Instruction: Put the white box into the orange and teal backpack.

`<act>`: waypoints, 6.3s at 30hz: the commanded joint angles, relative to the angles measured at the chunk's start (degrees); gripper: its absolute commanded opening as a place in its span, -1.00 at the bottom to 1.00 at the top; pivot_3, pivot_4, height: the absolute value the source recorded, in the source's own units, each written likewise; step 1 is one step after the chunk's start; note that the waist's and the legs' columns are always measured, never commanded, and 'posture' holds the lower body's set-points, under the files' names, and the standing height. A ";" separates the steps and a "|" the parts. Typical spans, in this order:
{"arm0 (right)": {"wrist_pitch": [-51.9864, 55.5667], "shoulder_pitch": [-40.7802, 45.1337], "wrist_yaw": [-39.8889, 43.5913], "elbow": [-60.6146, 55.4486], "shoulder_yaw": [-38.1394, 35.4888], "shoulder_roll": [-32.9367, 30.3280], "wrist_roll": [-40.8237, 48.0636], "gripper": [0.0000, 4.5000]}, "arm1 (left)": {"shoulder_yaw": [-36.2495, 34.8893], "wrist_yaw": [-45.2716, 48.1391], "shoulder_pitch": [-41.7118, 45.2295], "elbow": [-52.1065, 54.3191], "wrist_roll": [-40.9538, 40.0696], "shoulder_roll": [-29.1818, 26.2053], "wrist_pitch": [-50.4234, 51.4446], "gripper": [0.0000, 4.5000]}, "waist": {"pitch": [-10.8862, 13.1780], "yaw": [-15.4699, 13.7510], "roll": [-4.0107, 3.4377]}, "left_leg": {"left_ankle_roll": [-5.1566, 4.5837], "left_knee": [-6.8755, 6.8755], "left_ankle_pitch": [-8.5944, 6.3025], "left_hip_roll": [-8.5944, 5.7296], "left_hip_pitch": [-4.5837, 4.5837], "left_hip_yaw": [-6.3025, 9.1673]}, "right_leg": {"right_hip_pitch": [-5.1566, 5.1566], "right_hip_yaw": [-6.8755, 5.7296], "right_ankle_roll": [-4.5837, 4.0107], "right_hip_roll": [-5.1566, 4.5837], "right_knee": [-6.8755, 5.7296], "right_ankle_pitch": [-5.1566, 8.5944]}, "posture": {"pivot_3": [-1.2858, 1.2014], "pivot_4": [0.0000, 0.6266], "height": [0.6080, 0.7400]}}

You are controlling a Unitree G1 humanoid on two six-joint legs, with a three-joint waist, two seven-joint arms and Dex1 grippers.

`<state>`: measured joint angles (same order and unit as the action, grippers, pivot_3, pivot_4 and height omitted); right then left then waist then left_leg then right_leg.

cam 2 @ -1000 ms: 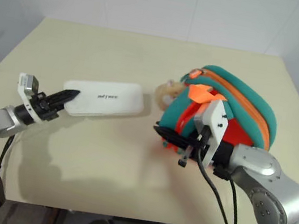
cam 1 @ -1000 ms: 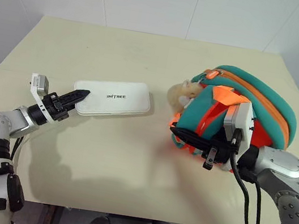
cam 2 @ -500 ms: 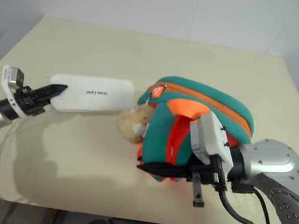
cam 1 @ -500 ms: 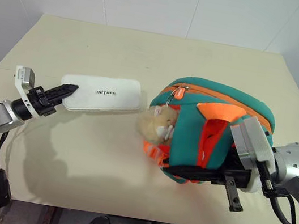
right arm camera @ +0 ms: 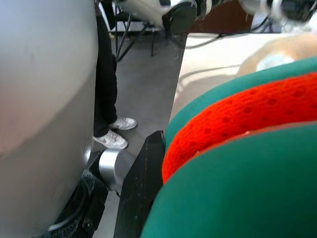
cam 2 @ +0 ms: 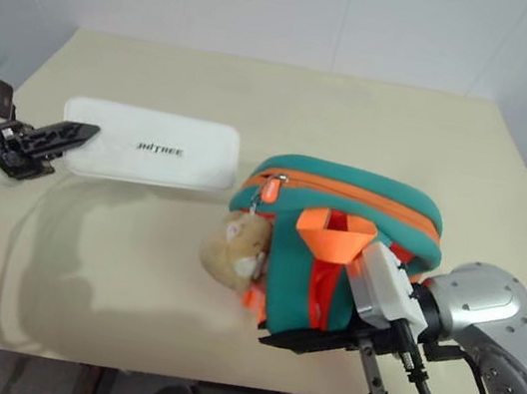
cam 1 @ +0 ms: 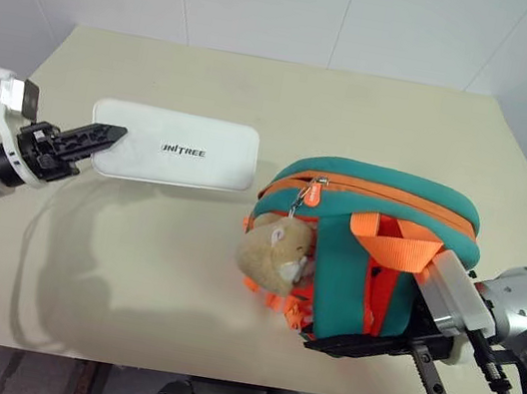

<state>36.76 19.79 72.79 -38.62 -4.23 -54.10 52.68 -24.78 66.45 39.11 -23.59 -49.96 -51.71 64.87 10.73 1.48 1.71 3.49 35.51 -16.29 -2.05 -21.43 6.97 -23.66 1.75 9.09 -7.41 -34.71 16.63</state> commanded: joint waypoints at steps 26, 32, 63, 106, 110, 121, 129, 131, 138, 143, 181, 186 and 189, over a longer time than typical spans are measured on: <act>-4.86 6.34 0.25 8.09 6.38 6.14 -7.99 -0.76 | 9.27 14.93 11.51 18.09 2.34 -7.83 -17.72 -0.41 | 0.02 0.01 0.02 | -0.03 0.28 -0.05 0.01 -0.02 -0.02 | 0.03 0.03 0.00 0.04 -0.06 0.00 | 0.03 -0.52 1.00; -5.11 6.54 0.48 8.73 6.62 6.54 -8.67 -0.76 | 10.12 14.70 11.14 20.69 3.69 -8.63 -20.53 -0.41 | 0.02 0.02 0.02 | -0.06 0.32 -0.07 0.02 -0.06 -0.01 | 0.04 0.02 0.00 0.05 -0.22 0.00 | 0.03 -0.52 1.00; -6.37 9.36 1.95 13.05 9.05 9.09 -12.24 -0.76 | 9.86 12.28 9.46 26.35 3.08 -12.37 -20.55 -0.42 | 0.02 0.09 0.02 | -0.25 0.58 -0.18 0.06 -0.03 0.00 | 0.10 0.04 0.02 0.13 -0.29 -0.02 | 0.03 -0.52 1.00; -6.78 8.60 -0.43 12.44 8.97 11.22 -14.91 -0.76 | 17.47 21.62 28.25 19.13 7.22 -4.97 -20.21 -0.42 | 0.03 0.26 0.02 | -0.16 0.59 -0.13 0.06 -0.08 0.00 | 0.11 0.05 0.09 0.15 -0.37 -0.05 | 0.03 -0.52 1.00; -6.85 8.66 -0.27 12.66 8.88 11.32 -15.08 -0.76 | 16.58 20.10 27.61 20.35 7.32 -6.51 -19.33 -0.42 | 0.03 0.18 0.03 | -0.16 0.61 -0.13 0.07 -0.08 0.00 | 0.11 0.05 0.09 0.17 -0.38 -0.05 | 0.03 -0.52 1.00; -7.73 10.25 0.03 14.62 10.04 12.40 -16.30 -0.76 | 20.27 9.75 21.32 27.40 10.17 0.71 -19.85 -0.42 | 0.03 0.07 0.03 | -0.15 0.69 -0.12 0.07 -0.08 0.02 | 0.13 0.06 0.09 0.17 -0.49 -0.05 | 0.03 -0.52 1.00; -7.81 10.35 -0.45 14.73 10.40 13.12 -16.68 -0.76 | 26.30 0.31 18.67 27.00 15.80 12.41 -24.14 -0.42 | 0.03 0.02 0.03 | -0.13 0.71 -0.11 0.05 -0.08 0.02 | 0.14 0.08 0.09 0.17 -0.46 -0.05 | 0.03 -0.52 1.00; -7.78 10.31 -0.61 14.69 10.40 13.26 -16.84 -0.76 | 27.80 -1.90 18.01 26.48 16.92 15.98 -24.72 -0.42 | 0.03 -0.02 0.03 | -0.13 0.71 -0.11 0.05 -0.08 0.01 | 0.14 0.08 0.09 0.17 -0.44 -0.06 | 0.03 -0.52 1.00; -7.74 10.32 -1.20 14.62 10.61 13.67 -17.36 -0.76 | 32.10 -6.46 15.15 24.47 21.26 23.31 -26.55 -0.42 | 0.03 -0.04 0.03 | -0.11 0.70 -0.10 0.03 -0.08 0.01 | 0.14 0.10 0.11 0.15 -0.40 -0.07 | 0.03 -0.52 1.00; -7.71 10.34 -1.44 14.57 10.62 13.85 -17.54 -0.76 | 33.79 -8.98 15.52 21.95 24.19 26.21 -27.04 -0.42 | 0.03 -0.07 0.03 | -0.11 0.78 -0.10 0.01 -0.08 0.01 | 0.16 0.11 0.13 0.15 -0.34 -0.08 | 0.03 -0.52 1.00; -9.03 10.33 -1.57 14.80 10.76 13.91 -18.74 -0.76 | 27.73 2.12 18.03 33.27 16.95 11.19 -19.10 0.99 | 0.03 0.26 0.02 | -0.10 0.62 -0.10 0.04 -0.10 0.00 | 0.09 0.13 0.16 0.16 -0.34 -0.10 | 0.03 -0.52 1.00; -8.99 9.75 -2.03 14.40 10.33 13.86 -18.61 -0.76 | 24.11 3.16 17.10 30.12 18.18 4.55 -20.92 0.99 | 0.03 0.01 0.02 | -0.10 0.66 -0.10 0.02 -0.09 0.00 | 0.15 0.13 0.15 0.15 -0.32 -0.10 | 0.03 -0.52 1.00; -8.96 9.43 -2.39 14.19 10.12 13.73 -18.53 -0.76 | 19.34 3.46 14.96 30.06 16.12 1.63 -20.34 0.99 | 0.03 -0.07 0.02 | -0.11 0.71 -0.10 0.01 -0.09 0.02 | 0.18 0.13 0.16 0.15 -0.32 -0.10 | 0.03 -0.52 1.00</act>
<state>28.66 29.41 70.72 -22.55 6.97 -40.01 33.81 -1.41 69.50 54.78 5.97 -31.60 -48.48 44.92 10.76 1.41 1.73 3.38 36.22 -16.39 -2.04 -21.51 7.00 -23.48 1.88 9.25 -7.26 -35.04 16.53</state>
